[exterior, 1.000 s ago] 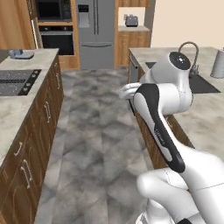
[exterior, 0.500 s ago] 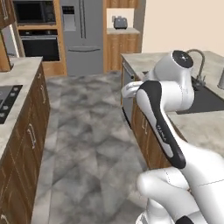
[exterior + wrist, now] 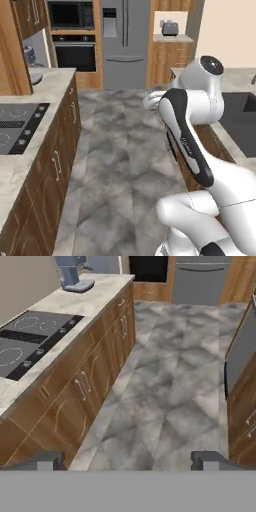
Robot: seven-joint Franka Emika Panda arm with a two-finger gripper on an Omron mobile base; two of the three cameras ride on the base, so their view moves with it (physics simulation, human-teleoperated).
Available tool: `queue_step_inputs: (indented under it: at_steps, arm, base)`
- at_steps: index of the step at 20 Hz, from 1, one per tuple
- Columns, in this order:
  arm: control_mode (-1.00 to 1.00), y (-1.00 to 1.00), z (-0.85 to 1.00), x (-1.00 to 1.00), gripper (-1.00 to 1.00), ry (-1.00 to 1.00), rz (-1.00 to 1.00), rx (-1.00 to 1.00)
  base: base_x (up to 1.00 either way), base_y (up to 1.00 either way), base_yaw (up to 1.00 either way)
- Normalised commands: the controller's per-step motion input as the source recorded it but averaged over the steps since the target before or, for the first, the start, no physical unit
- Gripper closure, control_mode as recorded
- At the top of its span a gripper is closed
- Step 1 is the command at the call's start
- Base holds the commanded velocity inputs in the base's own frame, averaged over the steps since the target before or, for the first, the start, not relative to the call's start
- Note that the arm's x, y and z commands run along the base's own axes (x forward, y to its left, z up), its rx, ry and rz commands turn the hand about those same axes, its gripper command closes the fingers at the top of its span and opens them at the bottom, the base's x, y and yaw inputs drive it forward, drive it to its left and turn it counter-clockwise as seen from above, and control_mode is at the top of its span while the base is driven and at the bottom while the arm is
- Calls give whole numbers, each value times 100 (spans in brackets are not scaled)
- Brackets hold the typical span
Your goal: Move the syrup bottle and shaker from the cabinet to the dining counter.
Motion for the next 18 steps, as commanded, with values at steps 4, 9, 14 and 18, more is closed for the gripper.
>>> queue_step_inputs:
  at_steps: [4,9,14,18]
  arm:
    - [100,0,0,0,-100,0,0,0]
    - [100,0,0,0,-100,0,0,0]
    - [100,0,0,0,-100,0,0,0]
    - [100,0,0,0,-100,0,0,0]
  base:
    - [0,0,70]
    - [0,0,67]
    - [3,0,63]
    - [21,0,57]
